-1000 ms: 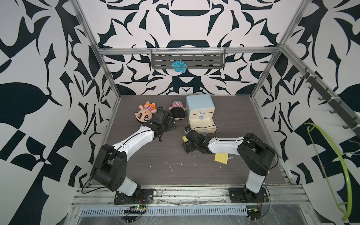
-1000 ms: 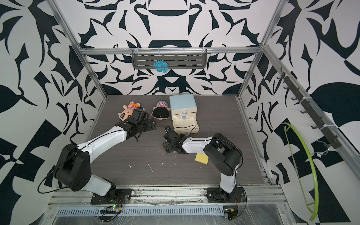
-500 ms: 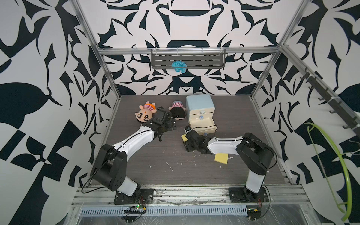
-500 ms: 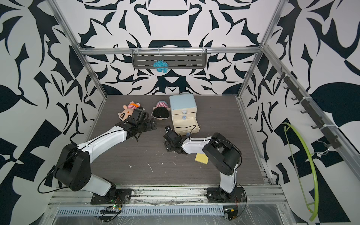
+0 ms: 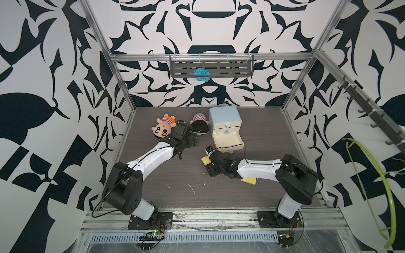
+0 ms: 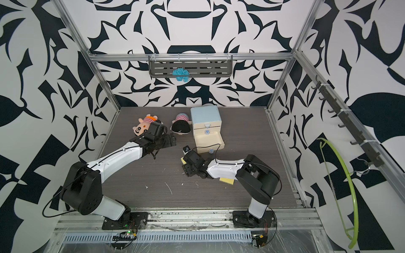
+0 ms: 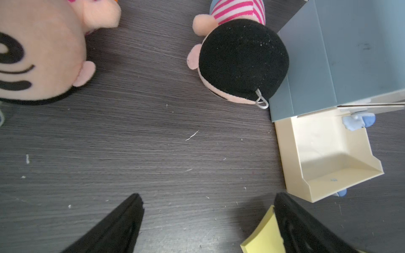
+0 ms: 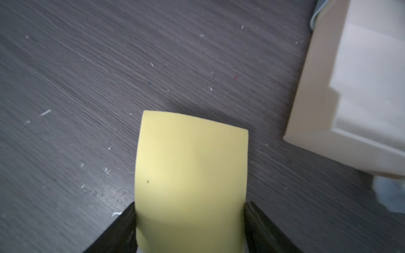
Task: Please put the sticky notes in the drawer by color
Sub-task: Pick up the sticky notes from the center of the board, then place the sticky notes in the drawer.
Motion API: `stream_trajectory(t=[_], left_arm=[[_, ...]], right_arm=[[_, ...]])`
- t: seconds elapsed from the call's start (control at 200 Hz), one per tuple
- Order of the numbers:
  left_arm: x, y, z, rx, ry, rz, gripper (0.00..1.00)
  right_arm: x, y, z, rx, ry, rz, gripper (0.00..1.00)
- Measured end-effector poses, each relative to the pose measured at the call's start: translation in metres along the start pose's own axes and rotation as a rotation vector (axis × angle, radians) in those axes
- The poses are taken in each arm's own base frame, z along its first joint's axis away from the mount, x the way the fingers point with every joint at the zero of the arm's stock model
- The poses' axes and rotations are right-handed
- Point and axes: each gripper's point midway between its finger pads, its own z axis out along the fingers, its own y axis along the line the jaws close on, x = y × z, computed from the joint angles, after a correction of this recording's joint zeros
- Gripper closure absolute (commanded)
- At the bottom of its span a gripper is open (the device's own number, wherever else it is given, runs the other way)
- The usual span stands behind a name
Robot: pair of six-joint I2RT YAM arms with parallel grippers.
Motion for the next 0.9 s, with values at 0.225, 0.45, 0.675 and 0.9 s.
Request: stream_trajectory(t=[0.225,0.45,0.675,0.9], left_arm=[[0.001,0.0,0.001,0.001,0.004,0.007,0.01],[-0.002,-0.004,0.003,0.01,0.005,0.009,0.01],[-0.002,-0.007,0.005,0.022,0.013,0.014,0.01],[-0.003,-0.01,0.004,0.037,0.017,0.014,0.01]], right_arm=[[-0.032,-0.004,-0.03,-0.023,-0.103,0.035,0.24],[-0.054,-0.037,-0.049,0.017,-0.163,0.078,0.24],[-0.061,-0.103,-0.046,0.123,-0.151,0.148,0.24],[-0.051,-0.133,-0.022,0.157,-0.086,0.178,0.24]])
